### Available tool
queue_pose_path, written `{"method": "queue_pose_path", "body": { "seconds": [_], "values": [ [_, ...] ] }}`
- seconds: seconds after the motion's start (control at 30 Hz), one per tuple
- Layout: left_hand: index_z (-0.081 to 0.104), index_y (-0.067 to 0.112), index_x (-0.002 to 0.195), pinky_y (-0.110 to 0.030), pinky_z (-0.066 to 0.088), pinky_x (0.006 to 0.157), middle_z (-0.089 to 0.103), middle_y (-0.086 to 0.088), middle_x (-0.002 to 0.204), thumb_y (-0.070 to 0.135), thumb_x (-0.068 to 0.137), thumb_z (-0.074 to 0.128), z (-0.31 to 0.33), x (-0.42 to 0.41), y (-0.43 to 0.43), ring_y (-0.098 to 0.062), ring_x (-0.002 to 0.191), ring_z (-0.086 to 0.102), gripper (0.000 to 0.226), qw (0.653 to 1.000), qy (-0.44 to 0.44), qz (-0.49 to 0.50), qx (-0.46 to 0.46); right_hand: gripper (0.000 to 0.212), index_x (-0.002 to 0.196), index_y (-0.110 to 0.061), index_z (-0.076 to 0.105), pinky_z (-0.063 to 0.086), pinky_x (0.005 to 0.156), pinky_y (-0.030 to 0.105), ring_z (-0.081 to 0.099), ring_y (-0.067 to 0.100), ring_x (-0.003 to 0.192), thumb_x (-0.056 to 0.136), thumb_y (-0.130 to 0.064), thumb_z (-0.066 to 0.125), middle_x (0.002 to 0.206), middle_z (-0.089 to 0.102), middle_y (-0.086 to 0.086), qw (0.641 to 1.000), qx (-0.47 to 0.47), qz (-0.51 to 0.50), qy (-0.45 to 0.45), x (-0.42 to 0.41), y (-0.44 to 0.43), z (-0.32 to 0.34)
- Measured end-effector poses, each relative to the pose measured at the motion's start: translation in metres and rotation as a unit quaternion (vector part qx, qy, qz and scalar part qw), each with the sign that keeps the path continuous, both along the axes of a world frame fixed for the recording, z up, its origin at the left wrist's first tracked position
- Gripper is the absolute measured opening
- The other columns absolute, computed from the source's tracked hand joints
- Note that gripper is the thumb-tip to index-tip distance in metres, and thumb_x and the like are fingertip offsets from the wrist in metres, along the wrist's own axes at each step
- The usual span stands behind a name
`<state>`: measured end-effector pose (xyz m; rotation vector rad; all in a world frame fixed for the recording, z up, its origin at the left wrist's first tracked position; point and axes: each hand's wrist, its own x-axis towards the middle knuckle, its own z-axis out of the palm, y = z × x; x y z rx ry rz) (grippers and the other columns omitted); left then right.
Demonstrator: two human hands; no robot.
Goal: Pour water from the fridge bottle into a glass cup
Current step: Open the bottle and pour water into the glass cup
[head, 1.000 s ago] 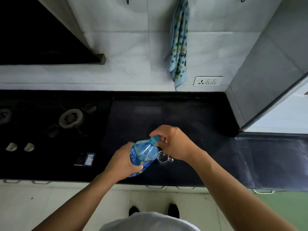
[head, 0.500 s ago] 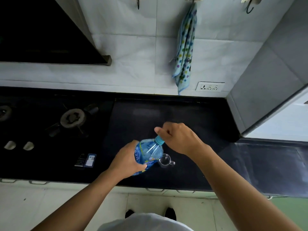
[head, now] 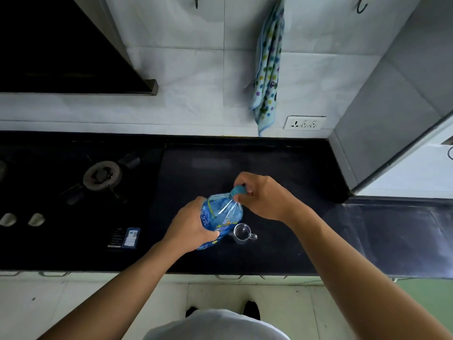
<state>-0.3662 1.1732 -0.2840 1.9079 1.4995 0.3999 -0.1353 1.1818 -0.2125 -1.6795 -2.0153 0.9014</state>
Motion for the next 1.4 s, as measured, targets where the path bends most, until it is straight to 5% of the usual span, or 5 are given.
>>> {"method": "queue_pose_path", "body": {
  "seconds": [0.4,0.63,0.87,1.03,1.4],
  "values": [
    [0.054,0.042,0.112,-0.018,0.057,0.069,0.066,0.015,0.100,0.031,0.055,0.089,0.010,-0.016,0.008,0.004,0.089,0.067,0.068,0.994,-0.039,-0.084,-0.056,0.045,0.075,-0.009,0.053,0.037,0.051,0.030,0.044,0.021,0.055,0.095,-0.049,0.051,0.065,0.049,0.002,0.930,0.334,0.108,-0.107,-0.003,-0.012,-0.013],
    [0.055,0.034,0.110,-0.033,0.057,0.077,0.061,0.015,0.098,0.038,0.053,0.082,0.007,-0.007,0.000,-0.004,0.086,0.063,0.062,0.999,0.012,-0.035,0.006,0.058,0.054,-0.012,0.046,0.032,0.046,0.027,0.053,0.022,0.050,0.091,-0.058,0.048,0.052,0.052,0.000,0.974,0.004,-0.183,-0.134,-0.028,-0.007,-0.015],
    [0.055,0.044,0.111,-0.027,0.060,0.078,0.069,0.018,0.101,0.031,0.054,0.090,0.015,-0.026,0.005,0.001,0.091,0.069,0.068,0.983,-0.052,-0.130,-0.118,0.041,0.064,-0.011,0.051,0.034,0.046,0.029,0.044,0.024,0.048,0.094,-0.039,0.051,0.057,0.048,0.003,0.913,0.373,0.107,-0.126,-0.016,-0.022,-0.009],
    [0.058,0.031,0.106,-0.033,0.058,0.079,0.066,0.013,0.097,0.031,0.052,0.086,0.013,-0.010,-0.006,-0.003,0.085,0.066,0.061,0.997,-0.009,-0.063,-0.037,0.053,0.056,-0.016,0.045,0.035,0.055,0.029,0.053,0.028,0.056,0.096,-0.050,0.043,0.053,0.047,-0.003,0.962,0.060,-0.162,-0.210,-0.033,-0.017,-0.012],
    [0.056,0.035,0.106,-0.029,0.057,0.075,0.064,0.014,0.099,0.033,0.053,0.085,0.023,-0.008,-0.013,-0.002,0.086,0.064,0.061,0.998,-0.026,-0.052,-0.018,0.052,0.050,-0.013,0.038,0.033,0.049,0.027,0.048,0.029,0.046,0.094,-0.041,0.042,0.045,0.044,-0.002,0.959,0.198,-0.138,-0.149,-0.036,-0.024,-0.004]
  ]
}}
